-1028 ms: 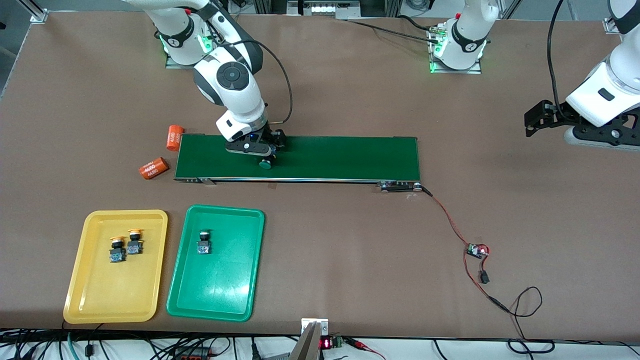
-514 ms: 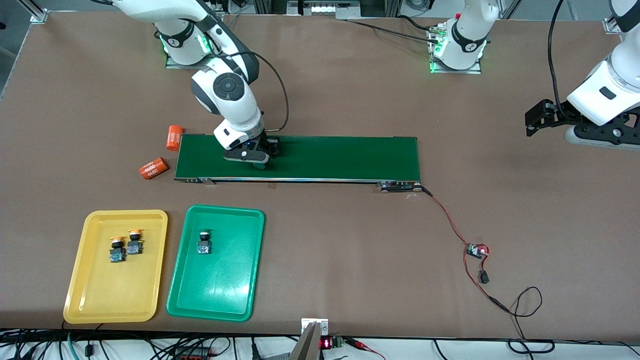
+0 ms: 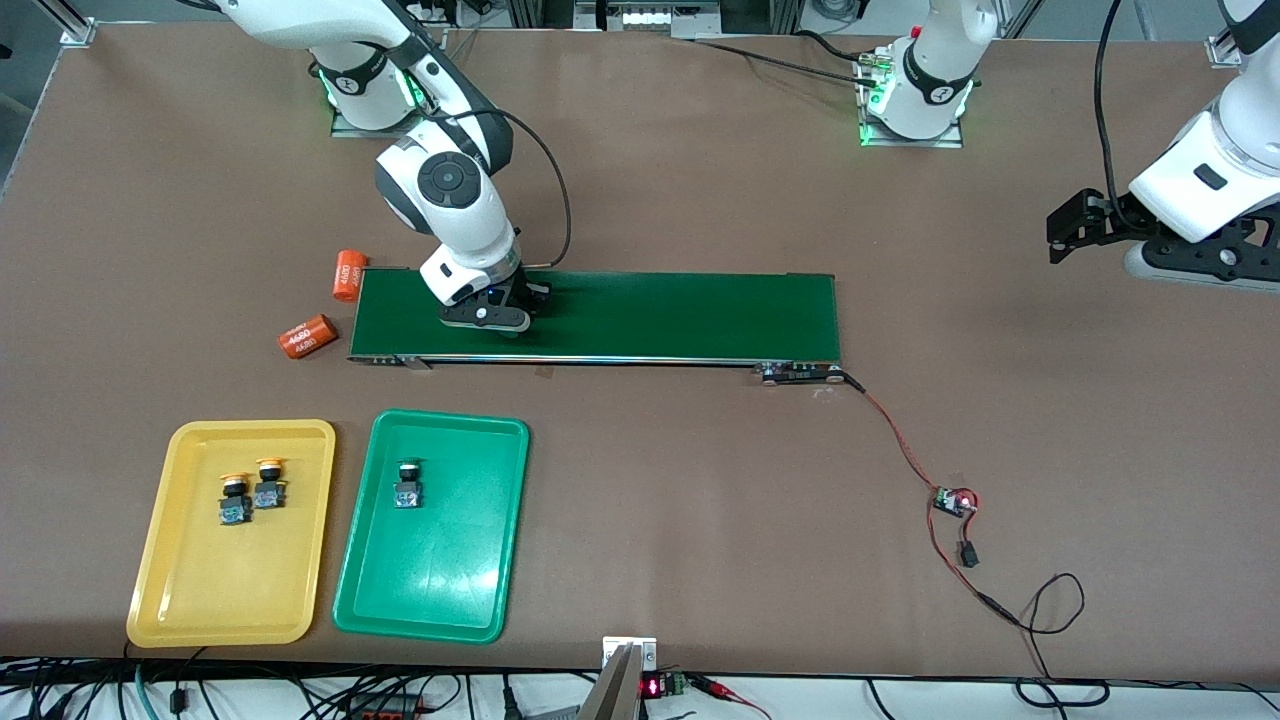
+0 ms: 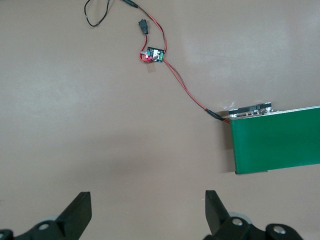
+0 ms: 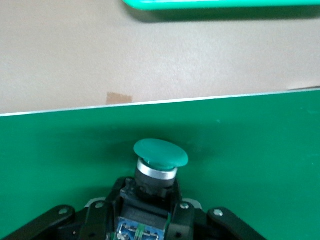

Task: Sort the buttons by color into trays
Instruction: 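Carry the green-cap button with the right gripper to the green tray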

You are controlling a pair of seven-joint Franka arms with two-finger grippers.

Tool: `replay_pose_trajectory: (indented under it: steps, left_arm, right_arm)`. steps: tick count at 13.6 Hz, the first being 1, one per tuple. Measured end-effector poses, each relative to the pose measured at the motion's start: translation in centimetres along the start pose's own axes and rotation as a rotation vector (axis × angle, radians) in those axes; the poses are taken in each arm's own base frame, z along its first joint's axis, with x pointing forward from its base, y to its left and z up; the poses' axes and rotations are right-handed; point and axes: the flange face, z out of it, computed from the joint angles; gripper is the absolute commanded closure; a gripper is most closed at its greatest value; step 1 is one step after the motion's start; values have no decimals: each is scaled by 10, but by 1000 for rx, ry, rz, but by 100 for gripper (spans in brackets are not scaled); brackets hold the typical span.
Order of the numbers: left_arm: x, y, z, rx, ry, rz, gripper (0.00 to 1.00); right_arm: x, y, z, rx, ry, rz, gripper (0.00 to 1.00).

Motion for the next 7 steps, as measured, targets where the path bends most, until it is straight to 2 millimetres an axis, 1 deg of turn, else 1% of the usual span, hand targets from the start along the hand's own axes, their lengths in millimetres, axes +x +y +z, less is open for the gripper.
replay_pose_trajectory:
  steps: [1,2,3,4,5,6,7]
  left_arm:
    - [0,1,0,0,0,1,0]
    - [0,3,0,-1,-3,5,0]
    - [-1,9,0,-2,-15,16,0]
    - [-4,16,0,-2,-30,28,0]
    - [-6,21,-2,-2,-37,36,0]
    - [-8,23,-5,-1,-41,40,0]
    - [-10,24,-7,0,-41,40,0]
  right_arm:
    - [9,-2,-8,3,15,0,100]
    - [21,-4,-22,4,33,-10,100]
    - [37,-5,-37,6,54,-28,99]
    - [57,-3,-54,9,81,-50,99]
    - [80,6,-67,9,110,-70,99]
    - [105,19,-75,8,135,-88,98]
    - [129,31,-77,7,153,-102,98]
